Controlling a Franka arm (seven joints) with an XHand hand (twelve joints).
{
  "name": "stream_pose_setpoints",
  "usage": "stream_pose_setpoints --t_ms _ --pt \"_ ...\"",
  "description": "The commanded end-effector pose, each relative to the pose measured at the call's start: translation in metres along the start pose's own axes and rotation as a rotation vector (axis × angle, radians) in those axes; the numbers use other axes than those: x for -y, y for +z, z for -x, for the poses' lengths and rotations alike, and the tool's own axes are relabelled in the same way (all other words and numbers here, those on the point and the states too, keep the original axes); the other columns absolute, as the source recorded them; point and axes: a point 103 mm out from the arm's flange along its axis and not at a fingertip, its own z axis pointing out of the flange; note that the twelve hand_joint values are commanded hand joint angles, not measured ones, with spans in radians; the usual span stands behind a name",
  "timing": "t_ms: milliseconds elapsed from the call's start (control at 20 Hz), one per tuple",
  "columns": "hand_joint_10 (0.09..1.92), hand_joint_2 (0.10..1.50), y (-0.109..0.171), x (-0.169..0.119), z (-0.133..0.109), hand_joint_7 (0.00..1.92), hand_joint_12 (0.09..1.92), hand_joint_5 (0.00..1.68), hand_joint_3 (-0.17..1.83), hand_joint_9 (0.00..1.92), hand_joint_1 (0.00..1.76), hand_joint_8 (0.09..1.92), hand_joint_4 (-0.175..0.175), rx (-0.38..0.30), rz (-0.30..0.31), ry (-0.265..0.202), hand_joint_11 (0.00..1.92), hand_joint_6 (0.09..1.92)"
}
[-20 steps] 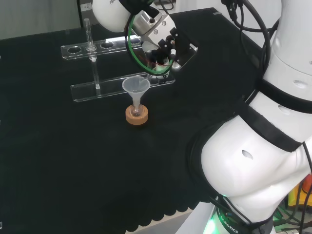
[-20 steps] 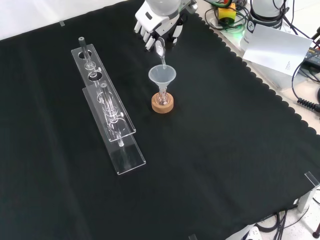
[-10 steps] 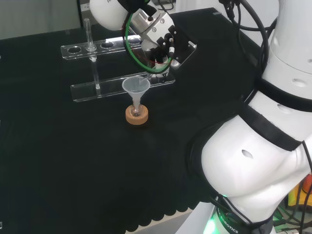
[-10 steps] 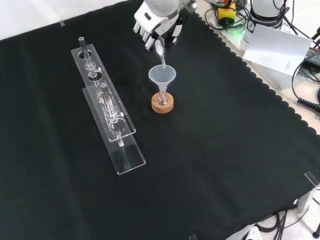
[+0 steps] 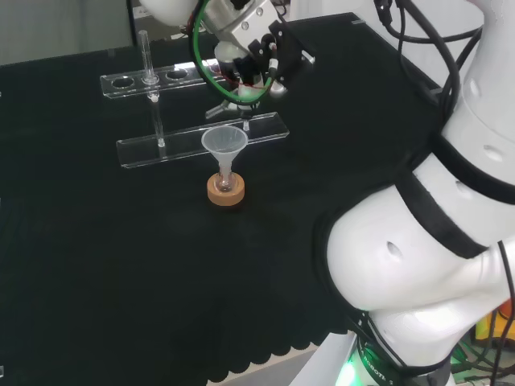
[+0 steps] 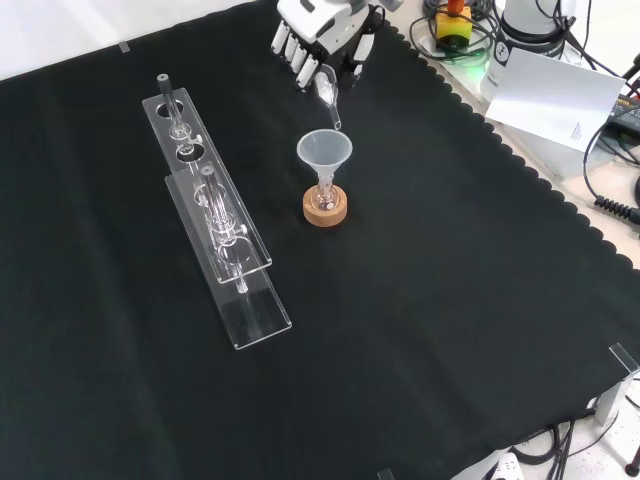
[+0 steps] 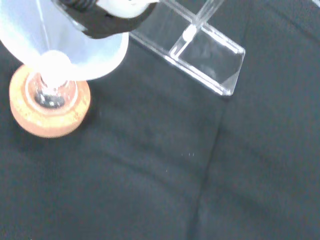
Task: Pour all the NaCl from the weighing funnel into the round-bottom flask.
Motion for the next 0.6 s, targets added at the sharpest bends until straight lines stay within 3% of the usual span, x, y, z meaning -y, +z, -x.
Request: stream_pose_setpoints --t_ms 50,400,600 --pt "0.46 1.0 0.0448 -0.0138 0.0083 1.05 1.04 1.07 0.16 1.1 1.23 0.86 0.033 0.118 -0.132 0.038 0.85 0.96" --pt "0.46 1.0 0.0429 -0.0117 0.0033 1.05 1.04 1.07 0.16 1.1 1.23 0.86 0.031 0.113 -0.132 0.044 0.85 0.96" --pt "0.46 1.0 0.0486 -0.0118 0.0126 1.05 1.04 1.08 0.16 1.1 1.23 0.86 0.031 0.09 -0.13 0.037 0.85 0.96"
